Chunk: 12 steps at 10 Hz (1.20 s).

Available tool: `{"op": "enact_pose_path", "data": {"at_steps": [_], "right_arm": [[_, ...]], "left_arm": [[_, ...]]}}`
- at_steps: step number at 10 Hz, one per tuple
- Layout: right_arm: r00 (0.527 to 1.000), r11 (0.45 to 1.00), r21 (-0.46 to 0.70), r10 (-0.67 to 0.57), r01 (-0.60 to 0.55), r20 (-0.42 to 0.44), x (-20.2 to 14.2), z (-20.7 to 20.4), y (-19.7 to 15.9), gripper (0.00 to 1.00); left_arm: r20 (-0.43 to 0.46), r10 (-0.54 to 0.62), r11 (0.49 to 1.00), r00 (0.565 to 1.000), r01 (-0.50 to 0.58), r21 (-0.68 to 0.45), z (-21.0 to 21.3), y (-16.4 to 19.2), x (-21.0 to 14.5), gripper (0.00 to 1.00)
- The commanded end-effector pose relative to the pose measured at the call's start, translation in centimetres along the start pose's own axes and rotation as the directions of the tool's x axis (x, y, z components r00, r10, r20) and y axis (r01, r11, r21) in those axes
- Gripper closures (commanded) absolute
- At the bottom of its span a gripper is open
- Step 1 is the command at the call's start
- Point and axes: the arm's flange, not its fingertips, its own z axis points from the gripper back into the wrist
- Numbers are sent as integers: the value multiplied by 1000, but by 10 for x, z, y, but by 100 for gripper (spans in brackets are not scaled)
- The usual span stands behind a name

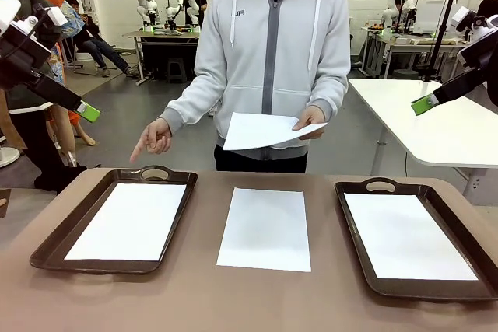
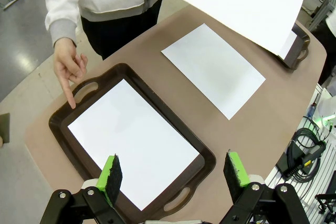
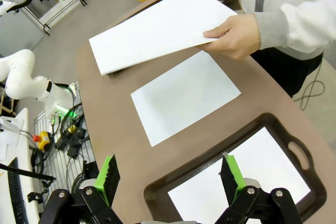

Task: Sort the A4 documents.
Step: Receive the A4 Paper.

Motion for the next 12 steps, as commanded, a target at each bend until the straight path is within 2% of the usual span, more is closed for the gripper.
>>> {"op": "enact_pose_path", "data": {"at_steps": [1,2,3,4,6,7,9,11,12], "right_arm": [[1000,1000,0,7,-7,-10,1,-1,1,0],[1000,1000,0,7,-7,-10,1,-1,1,0],[1000,1000,0,7,-7,-10,1,-1,1,0],[1000,1000,0,7,-7,-10,1,-1,1,0],[1000,1000,0,7,-7,-10,1,-1,1,0],[1000,1000,0,7,-7,-10,1,-1,1,0],[1000,1000,0,7,-7,-10,1,-1,1,0],[1000,1000,0,7,-7,-10,1,-1,1,0],[1000,1000,0,7,-7,-10,1,-1,1,0]], "left_arm": [[9,6,1000,1000,-6,0,-1,1,0,0],[0,0,1000,1000,0,0,0,0,0,0],[25,51,998,998,-50,-44,-14,6,2,0],[2,127,989,992,-126,-71,-27,12,5,0],[-29,314,932,949,-314,-179,-57,21,11,0],[-35,374,904,927,-373,-211,-70,23,12,0],[-41,549,773,835,-525,-357,-95,31,14,0],[-81,662,616,745,-602,-509,-122,37,20,0],[-89,706,558,703,-629,-541,-142,41,25,0]]}}
